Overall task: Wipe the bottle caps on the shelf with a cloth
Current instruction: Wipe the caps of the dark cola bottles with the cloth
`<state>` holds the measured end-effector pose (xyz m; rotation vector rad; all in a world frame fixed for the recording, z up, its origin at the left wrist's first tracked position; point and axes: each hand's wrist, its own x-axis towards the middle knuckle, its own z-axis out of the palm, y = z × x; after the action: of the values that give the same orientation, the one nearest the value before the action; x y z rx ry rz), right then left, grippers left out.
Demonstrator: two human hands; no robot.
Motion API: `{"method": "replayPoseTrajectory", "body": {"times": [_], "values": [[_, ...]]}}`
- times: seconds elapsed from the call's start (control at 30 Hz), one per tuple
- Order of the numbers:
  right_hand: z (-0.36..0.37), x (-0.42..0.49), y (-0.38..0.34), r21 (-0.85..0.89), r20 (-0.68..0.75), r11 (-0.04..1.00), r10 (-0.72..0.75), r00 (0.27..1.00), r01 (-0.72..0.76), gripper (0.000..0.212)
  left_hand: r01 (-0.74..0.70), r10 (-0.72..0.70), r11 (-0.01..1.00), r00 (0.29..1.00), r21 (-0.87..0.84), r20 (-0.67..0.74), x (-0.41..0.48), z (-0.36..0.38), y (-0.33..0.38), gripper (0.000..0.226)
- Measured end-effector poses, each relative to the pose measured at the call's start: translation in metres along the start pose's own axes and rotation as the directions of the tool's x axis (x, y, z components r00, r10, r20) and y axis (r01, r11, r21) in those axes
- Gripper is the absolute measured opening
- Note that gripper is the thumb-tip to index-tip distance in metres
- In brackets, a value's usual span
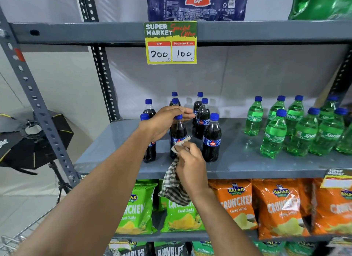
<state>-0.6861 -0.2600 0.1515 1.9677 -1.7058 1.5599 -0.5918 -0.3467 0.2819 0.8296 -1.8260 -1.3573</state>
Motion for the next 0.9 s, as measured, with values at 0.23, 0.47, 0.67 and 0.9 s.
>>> {"method": "replayPoseTrajectory", "body": {"times": [0.23, 0.47, 0.67, 0.9], "values": [[0.002, 0.034, -0.022, -0.094, -0.141, 0.991, -0.106, 0.984, 0.093, 0.043, 0.053, -0.050, 0.995, 0.998, -0.086, 0.036, 0.004, -0.002, -0.002, 0.037], [-0.003, 0.020, -0.014, -0.267, 0.057, 0.926, -0.261, 0.964, 0.267, 0.034, 0.025, -0.023, 0.997, 0.999, -0.067, 0.029, 0.006, -0.004, -0.003, 0.037], [-0.002, -0.004, 0.001, -0.280, 0.233, 0.932, -0.164, 0.958, 0.228, 0.046, -0.001, 0.001, 1.000, 1.000, 0.014, 0.024, 0.004, -0.004, -0.003, 0.038], [-0.007, -0.002, -0.002, -0.187, 0.220, 0.974, -0.081, 0.972, 0.124, 0.057, 0.006, -0.007, 0.999, 1.000, 0.036, 0.026, 0.005, -0.004, 0.001, 0.038]]}}
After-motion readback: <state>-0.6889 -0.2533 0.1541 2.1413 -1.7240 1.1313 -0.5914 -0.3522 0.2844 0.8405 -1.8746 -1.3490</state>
